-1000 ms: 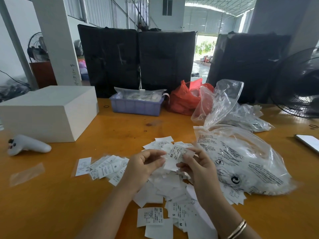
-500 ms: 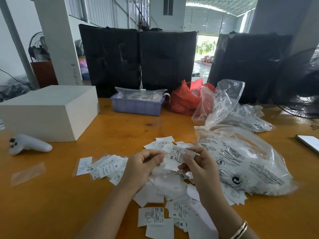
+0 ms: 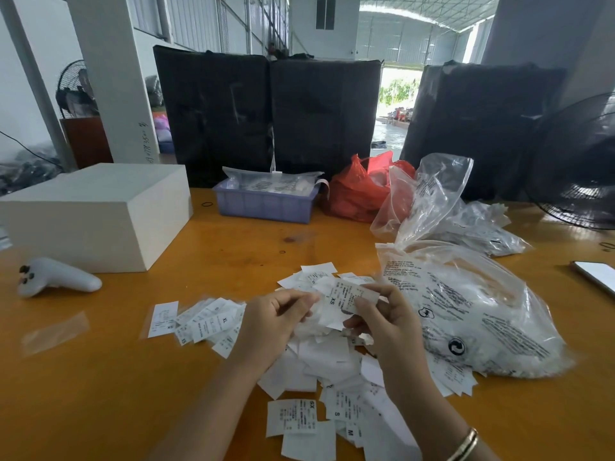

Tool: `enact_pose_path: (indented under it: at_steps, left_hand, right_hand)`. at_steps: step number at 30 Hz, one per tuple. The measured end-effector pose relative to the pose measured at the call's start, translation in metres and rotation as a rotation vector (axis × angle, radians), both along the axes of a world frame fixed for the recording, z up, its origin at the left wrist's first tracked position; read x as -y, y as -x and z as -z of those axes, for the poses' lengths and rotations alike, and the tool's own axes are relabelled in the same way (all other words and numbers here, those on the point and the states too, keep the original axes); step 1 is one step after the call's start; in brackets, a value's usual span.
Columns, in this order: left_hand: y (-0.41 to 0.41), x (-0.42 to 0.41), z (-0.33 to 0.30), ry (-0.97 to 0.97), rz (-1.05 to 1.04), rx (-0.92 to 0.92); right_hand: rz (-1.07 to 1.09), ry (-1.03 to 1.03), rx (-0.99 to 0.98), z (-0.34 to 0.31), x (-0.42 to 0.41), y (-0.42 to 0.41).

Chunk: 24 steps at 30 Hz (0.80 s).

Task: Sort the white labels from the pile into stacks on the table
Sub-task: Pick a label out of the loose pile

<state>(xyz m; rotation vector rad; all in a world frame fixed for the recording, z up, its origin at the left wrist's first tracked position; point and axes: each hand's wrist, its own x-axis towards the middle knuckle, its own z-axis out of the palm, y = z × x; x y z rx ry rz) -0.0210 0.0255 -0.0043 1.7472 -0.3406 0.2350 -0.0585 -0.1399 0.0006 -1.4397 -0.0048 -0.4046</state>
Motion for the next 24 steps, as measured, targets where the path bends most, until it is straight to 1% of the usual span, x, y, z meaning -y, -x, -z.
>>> enact_pose_path:
  at_steps: [3, 6, 15, 17, 19, 21, 24]
  left_hand:
    - [0.001, 0.001, 0.0, -0.052, -0.013, 0.048]
    - [0.003, 0.001, -0.001, -0.069, -0.015, 0.095]
    - [0.001, 0.002, 0.001, -0.039, -0.031, 0.039]
    - [0.001, 0.002, 0.001, -0.03, -0.016, 0.041]
    - [0.0, 0.002, 0.002, -0.023, 0.007, 0.039]
    - [0.0, 0.002, 0.001, 0.025, 0.048, -0.006]
    - [0.0, 0.002, -0.002, 0.15, 0.153, -0.129]
  right_hand:
    - [-0.006, -0.011, -0.013, -0.001, -0.001, 0.001]
    - [-0.005, 0.022, -0.024, 0.0, -0.003, 0.0]
    - [-0.151, 0.14, -0.081, 0.005, -0.007, 0.001]
    - [-0.203, 0.118, -0.117, 0.004, -0.005, 0.0]
    - [-0.258, 0.044, -0.169, 0.002, -0.002, 0.0]
    - [-0.307, 0.016, -0.213, 0.001, 0.001, -0.001]
    - [-0.319, 0.06, -0.233, 0.002, 0.003, -0.002]
